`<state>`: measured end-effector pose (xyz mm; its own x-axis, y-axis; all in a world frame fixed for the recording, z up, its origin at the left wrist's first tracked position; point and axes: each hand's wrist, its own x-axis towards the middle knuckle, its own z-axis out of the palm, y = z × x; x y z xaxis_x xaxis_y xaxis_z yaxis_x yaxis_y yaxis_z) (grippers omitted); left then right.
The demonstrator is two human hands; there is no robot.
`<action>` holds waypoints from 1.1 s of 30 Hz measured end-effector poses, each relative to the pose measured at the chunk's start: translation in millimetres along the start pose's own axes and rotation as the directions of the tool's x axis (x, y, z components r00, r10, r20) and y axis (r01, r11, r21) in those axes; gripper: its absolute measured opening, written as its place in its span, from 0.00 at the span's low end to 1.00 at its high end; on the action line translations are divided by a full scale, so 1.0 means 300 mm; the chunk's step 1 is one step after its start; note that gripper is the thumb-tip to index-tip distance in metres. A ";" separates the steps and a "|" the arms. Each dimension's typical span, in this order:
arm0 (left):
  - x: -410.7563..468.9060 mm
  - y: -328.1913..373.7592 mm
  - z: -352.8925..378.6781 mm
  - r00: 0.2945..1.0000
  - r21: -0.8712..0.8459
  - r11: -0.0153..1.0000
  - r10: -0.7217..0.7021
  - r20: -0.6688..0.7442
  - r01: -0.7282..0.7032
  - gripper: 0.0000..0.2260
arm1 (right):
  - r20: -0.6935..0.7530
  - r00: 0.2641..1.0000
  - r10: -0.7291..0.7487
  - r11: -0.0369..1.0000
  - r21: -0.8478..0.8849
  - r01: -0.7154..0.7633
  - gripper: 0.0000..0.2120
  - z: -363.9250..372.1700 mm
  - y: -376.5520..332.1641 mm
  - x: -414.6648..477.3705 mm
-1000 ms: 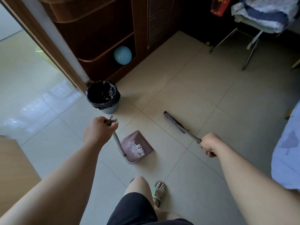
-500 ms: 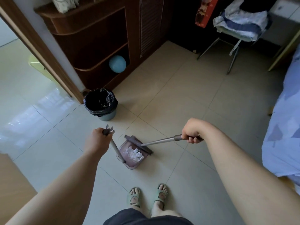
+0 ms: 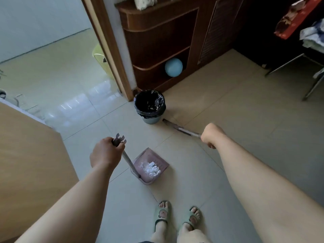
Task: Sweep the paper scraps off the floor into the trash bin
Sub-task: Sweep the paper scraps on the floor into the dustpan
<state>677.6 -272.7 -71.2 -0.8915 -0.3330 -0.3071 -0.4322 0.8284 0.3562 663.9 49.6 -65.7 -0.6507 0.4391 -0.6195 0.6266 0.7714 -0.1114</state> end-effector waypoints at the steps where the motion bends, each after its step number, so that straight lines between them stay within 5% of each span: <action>1: 0.006 -0.023 0.000 1.000 -0.017 1.000 -0.022 -0.001 0.022 0.09 | -0.002 1.000 -0.013 1.000 -0.011 0.013 0.11 0.030 -0.020 0.004; 10: 0.043 -0.132 0.024 0.994 -0.076 0.991 -0.106 -0.002 0.106 0.08 | 0.255 0.963 -0.085 0.959 -0.241 0.148 0.10 0.167 -0.153 -0.074; 15: 0.033 -0.137 0.025 0.996 -0.039 0.996 -0.086 -0.012 0.085 0.09 | 0.349 0.931 -0.106 0.964 -0.193 0.182 0.09 0.040 -0.182 -0.126; 22: -0.005 -0.229 -0.021 0.972 -0.049 0.975 -0.222 -0.076 0.219 0.10 | 0.239 0.955 -0.174 0.966 -0.146 0.212 0.14 -0.026 -0.272 -0.167; 27: -0.041 -0.352 -0.051 0.937 -0.122 0.941 -0.330 -0.115 0.316 0.11 | 0.090 0.957 -0.275 0.946 -0.150 0.286 0.05 0.094 -0.404 -0.174; 33: -0.078 -0.474 -0.079 0.876 -0.239 0.874 -0.461 -0.139 0.422 0.13 | 0.115 0.893 -0.435 0.866 -0.220 0.450 0.15 0.285 -0.532 -0.209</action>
<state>756.8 -393.2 -93.8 -0.6005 -0.7369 -0.3104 -0.7869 0.4758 0.3930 641.3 -140.4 -75.5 -0.8043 0.0040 -0.5942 0.1557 0.9664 -0.2044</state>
